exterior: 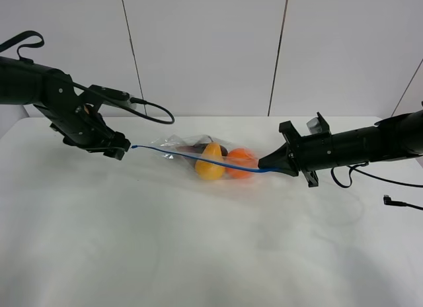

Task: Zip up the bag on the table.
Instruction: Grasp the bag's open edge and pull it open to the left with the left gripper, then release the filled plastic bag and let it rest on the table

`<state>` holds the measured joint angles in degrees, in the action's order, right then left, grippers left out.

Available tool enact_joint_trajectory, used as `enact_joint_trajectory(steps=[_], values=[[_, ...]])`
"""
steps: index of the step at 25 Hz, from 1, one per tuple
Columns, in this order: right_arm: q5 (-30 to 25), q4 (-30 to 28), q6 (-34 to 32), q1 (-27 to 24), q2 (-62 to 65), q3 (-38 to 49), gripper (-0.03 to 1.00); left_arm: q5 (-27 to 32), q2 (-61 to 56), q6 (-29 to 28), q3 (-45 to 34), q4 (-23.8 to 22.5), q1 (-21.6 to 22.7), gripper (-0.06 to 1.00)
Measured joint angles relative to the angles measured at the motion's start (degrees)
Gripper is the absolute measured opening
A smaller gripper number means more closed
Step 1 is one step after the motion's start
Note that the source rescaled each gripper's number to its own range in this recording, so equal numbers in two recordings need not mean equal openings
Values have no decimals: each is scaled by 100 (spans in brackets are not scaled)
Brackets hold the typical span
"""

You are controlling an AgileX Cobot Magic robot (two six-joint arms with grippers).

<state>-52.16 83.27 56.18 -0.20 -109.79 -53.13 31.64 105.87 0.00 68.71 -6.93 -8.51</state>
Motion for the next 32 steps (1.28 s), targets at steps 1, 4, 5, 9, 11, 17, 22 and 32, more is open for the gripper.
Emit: enact_joint_trajectory(steps=[1, 4, 5, 9, 11, 17, 22, 32], values=[[6, -4, 0, 0, 0, 0, 0, 162, 0, -148, 0, 0, 119, 100], [17, -31, 5, 0, 0, 0, 0, 478, 0, -357, 0, 0, 476, 100], [24, -45, 5, 0, 0, 0, 0, 541, 0, -406, 0, 0, 608, 100], [23, -158, 5, 0, 0, 0, 0, 617, 0, -460, 0, 0, 1130, 100], [23, -233, 9, 0, 0, 0, 0, 617, -19, -460, 0, 0, 1355, 100], [54, -320, 19, 0, 0, 0, 0, 541, -313, -437, 0, 8, 1716, 100], [99, -338, 19, 0, 0, 0, 0, 486, -756, -346, -44, 114, 1716, 100], [125, -372, 19, 0, 0, 0, 0, -398, -3938, -223, -1640, 154, 1716, 100]])
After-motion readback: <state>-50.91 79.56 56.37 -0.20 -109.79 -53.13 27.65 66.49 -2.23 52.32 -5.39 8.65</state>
